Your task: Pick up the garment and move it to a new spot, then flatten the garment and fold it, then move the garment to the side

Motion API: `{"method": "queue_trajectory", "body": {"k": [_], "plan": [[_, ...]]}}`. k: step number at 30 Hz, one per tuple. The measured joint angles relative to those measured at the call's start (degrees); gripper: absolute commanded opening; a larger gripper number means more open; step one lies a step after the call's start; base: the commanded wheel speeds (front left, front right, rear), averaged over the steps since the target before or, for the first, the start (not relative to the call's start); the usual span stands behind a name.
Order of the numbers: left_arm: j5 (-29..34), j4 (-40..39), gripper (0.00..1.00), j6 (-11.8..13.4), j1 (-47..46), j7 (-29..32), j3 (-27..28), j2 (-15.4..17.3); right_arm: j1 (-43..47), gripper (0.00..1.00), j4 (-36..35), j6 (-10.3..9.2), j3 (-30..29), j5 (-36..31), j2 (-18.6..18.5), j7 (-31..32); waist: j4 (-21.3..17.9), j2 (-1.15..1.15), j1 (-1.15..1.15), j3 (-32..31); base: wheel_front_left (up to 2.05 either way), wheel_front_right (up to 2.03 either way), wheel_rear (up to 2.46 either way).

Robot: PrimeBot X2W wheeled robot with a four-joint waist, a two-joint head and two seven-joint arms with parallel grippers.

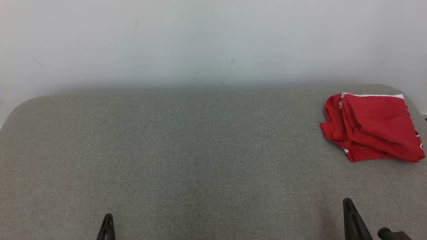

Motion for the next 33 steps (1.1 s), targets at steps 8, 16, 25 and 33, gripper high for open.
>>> {"method": "queue_trajectory", "body": {"k": [8,16,25,33], "plan": [[-9.8,-0.5,0.00,-0.6,0.0,3.1,0.5,0.1,1.2,0.00,-2.3,0.00,0.6,9.6,-0.1,0.9,0.1,0.00,0.00,0.0,0.00,0.00,0.00],[-18.2,-1.5,0.00,-1.4,0.0,6.1,1.2,0.2,2.9,0.00,-4.4,0.00,1.0,18.2,-0.2,1.8,0.1,0.00,0.00,0.0,0.00,0.00,0.00],[-26.2,-2.1,0.00,-2.0,0.0,8.6,1.8,0.4,4.0,0.00,-6.5,0.00,1.3,26.0,-0.2,2.4,0.1,0.00,0.00,0.1,0.00,0.00,0.00],[-33.5,-2.9,0.00,-2.5,0.0,11.1,2.2,0.6,4.9,0.00,-8.2,0.00,1.6,33.2,-0.3,3.2,0.2,0.00,0.00,0.1,0.00,0.00,0.00]]}}
